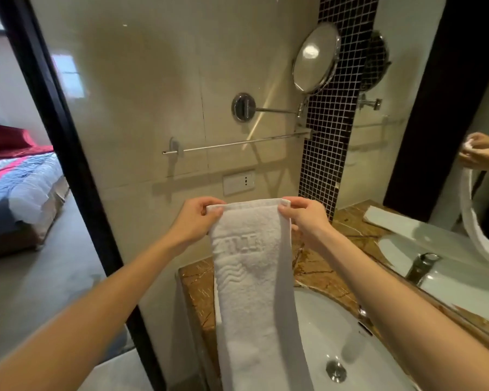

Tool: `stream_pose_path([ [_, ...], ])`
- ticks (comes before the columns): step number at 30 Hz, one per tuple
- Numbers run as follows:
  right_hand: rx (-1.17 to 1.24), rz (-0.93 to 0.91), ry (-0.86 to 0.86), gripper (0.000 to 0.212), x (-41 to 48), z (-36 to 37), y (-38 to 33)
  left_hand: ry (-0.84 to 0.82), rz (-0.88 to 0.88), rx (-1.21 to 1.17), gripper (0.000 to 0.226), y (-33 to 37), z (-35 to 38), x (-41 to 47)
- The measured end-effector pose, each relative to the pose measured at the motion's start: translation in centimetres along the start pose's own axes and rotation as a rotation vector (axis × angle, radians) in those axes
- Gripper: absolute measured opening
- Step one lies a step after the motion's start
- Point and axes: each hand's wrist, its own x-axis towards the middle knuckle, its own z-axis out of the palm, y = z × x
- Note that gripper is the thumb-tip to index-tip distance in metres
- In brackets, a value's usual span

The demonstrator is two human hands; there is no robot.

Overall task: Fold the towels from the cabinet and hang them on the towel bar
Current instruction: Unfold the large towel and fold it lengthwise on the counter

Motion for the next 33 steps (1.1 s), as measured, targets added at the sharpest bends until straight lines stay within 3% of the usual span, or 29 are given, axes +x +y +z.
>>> stream_pose_path([
  [7, -0.052, 0.094, -0.063, 0.015, 4.5, 3.0, 5.4, 0.026, -0.142, 0.025, 0.013, -6.5, 0.1, 1.4],
  [19, -0.149, 0.223, 0.042, 0.019, 10.5, 6.1, 16.6, 0.082, -0.302, 0.014, 0.014, -20.3, 4.8, 5.1],
  [28, -0.202, 0.369, 0.111, 0.011, 14.6, 5.7, 24.5, 0.033, -0.356, 0.042, 0.015, -28.2, 9.6, 8.1],
  [33, -0.214, 0.413, 0.129, 0.025, 16.6, 6.2, 28.1, 0.035, -0.381, 0.073, 0.013, -32.6, 11.4, 9.2],
])
